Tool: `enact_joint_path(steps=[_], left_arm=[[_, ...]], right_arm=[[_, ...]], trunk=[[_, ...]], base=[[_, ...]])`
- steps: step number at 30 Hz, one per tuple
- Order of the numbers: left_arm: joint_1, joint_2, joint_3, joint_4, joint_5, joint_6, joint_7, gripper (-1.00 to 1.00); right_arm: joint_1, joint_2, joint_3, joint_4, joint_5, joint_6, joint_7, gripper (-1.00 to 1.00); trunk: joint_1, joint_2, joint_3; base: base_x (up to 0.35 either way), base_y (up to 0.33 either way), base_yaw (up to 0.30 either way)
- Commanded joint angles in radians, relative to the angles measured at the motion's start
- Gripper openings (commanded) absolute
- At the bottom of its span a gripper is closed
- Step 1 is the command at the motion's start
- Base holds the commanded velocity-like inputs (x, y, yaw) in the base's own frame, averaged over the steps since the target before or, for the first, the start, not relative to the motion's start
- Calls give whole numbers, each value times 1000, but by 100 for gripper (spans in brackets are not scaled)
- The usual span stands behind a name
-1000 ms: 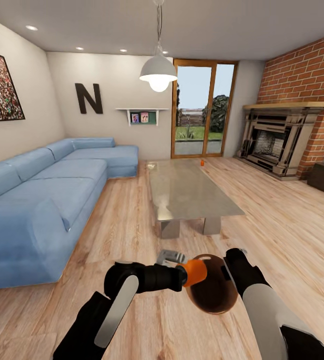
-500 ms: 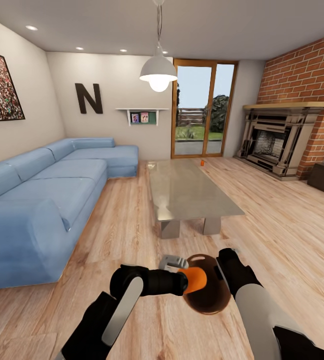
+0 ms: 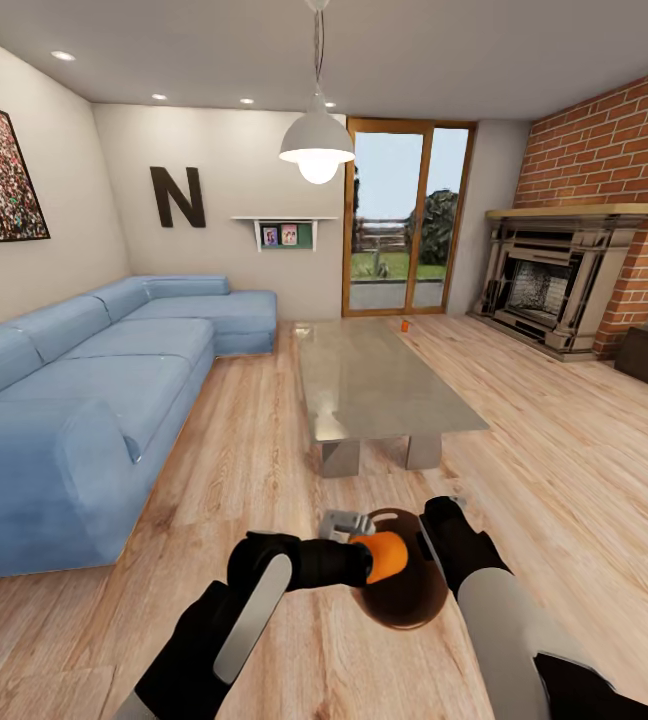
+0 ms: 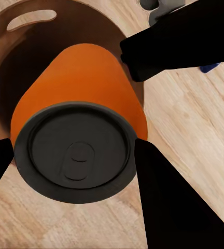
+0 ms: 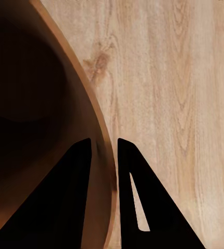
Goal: Put the three can of soda from the living room inside the tash can in the kitchen.
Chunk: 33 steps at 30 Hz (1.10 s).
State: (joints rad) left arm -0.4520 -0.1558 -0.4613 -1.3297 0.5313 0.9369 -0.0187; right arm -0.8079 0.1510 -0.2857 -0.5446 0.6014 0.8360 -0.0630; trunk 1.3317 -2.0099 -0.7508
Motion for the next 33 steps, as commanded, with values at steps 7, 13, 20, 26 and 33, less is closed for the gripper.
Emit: enact_joint_path(steps=[7, 13, 20, 26, 33], left_arm=[[-20, -2, 0, 68, 0, -45, -1, -100], [-26, -3, 0, 100, -1, -70, -1, -100], [-55, -8, -1, 164, 0, -110, -1, -100], [-60, -14, -3, 202, 1, -137, -2, -100], [-62, -19, -5, 229, 1, -144, -3, -100]], right_arm=[[-1, 11, 1, -1, 1, 4, 1, -100], [-1, 14, 2, 0, 1, 5, 1, -100], [-1, 19, 2, 0, 0, 5, 1, -100], [-1, 23, 3, 1, 0, 5, 1, -100], [-1, 24, 4, 5, 0, 5, 1, -100]], trunk=[[0, 0, 0], [0, 0, 0], [0, 0, 0], [0, 0, 0], [0, 0, 0]], base=[[0, 0, 0], [0, 0, 0], [0, 0, 0], [0, 0, 0], [0, 0, 0]])
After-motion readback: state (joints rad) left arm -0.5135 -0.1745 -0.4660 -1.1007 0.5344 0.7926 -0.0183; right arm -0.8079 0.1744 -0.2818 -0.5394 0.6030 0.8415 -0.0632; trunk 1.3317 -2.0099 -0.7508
